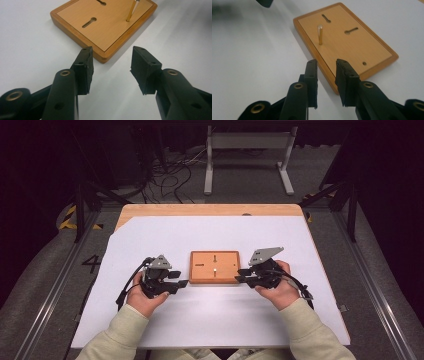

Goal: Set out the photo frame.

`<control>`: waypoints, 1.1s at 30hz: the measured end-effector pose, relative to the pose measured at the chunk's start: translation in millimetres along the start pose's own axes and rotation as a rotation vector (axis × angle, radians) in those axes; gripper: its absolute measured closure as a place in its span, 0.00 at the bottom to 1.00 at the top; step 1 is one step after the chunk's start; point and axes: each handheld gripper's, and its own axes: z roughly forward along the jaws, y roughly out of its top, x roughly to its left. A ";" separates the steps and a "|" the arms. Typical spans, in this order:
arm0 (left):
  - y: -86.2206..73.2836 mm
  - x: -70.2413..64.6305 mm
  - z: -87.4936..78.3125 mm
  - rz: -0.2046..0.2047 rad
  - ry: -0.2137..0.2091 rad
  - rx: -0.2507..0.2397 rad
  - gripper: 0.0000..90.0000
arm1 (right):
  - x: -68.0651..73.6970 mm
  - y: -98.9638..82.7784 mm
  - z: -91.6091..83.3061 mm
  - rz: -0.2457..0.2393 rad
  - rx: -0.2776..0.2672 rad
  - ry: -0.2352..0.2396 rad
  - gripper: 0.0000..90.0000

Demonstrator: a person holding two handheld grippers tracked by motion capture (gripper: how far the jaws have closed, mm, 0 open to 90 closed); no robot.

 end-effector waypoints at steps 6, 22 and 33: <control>-3.5 6.5 -3.5 -0.012 0.014 -0.016 0.57 | 0.5 14.8 12.5 -0.035 -0.007 0.025 0.77; -0.9 11.1 -5.8 -0.053 -0.009 -0.003 0.59 | -4.5 35.7 62.2 -0.130 0.034 0.067 0.80; 4.6 16.9 -6.5 -0.058 -0.007 -0.021 0.61 | -4.2 45.5 79.1 -0.166 0.061 0.073 0.93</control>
